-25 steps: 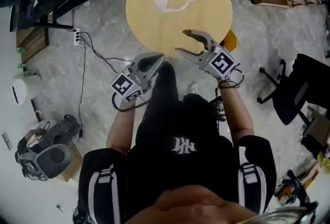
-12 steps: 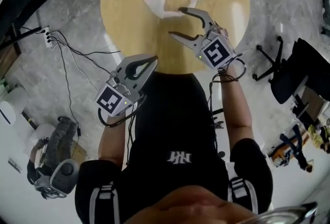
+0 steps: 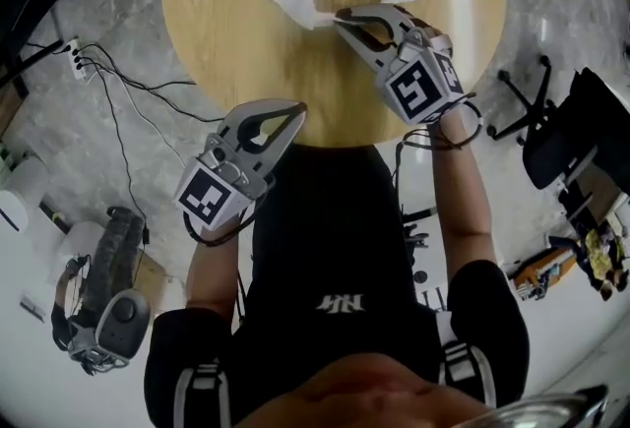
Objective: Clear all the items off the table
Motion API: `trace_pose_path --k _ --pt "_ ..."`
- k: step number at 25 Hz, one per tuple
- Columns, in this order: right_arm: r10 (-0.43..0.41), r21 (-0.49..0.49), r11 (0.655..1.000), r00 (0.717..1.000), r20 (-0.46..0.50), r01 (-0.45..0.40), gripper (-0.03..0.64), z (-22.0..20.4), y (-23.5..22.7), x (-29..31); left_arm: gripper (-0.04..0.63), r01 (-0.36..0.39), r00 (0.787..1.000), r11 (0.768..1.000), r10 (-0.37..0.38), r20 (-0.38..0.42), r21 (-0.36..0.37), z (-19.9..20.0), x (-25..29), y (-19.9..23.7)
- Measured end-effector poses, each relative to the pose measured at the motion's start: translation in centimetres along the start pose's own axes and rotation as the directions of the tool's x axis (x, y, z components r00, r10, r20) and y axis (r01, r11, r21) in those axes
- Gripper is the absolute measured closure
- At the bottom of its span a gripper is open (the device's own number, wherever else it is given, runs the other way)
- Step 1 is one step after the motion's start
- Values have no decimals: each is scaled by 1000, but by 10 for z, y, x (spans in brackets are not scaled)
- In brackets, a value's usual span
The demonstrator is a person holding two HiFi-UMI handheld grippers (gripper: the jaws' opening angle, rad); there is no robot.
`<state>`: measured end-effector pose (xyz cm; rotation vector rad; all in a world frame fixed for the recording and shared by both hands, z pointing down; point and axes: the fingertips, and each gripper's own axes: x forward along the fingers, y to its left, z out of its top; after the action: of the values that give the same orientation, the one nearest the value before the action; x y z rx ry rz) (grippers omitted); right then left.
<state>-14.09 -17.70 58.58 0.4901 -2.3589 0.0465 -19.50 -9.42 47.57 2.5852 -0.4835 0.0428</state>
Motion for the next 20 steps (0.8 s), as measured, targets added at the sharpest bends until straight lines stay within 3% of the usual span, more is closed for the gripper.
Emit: trace_pose_path --k 12,17,20 --pt "-46 86 996 975 218 28 607 72 -9 -43 581 -22 999 995 19 31 97 45 20 22" --pt "-127 140 986 948 292 89 607 78 -18 -71 581 -22 1000 993 20 12 115 44 28 17" --pt "-173 194 974 944 282 120 607 62 -24 -86 581 -14 999 983 20 -32 181 37 45 14"
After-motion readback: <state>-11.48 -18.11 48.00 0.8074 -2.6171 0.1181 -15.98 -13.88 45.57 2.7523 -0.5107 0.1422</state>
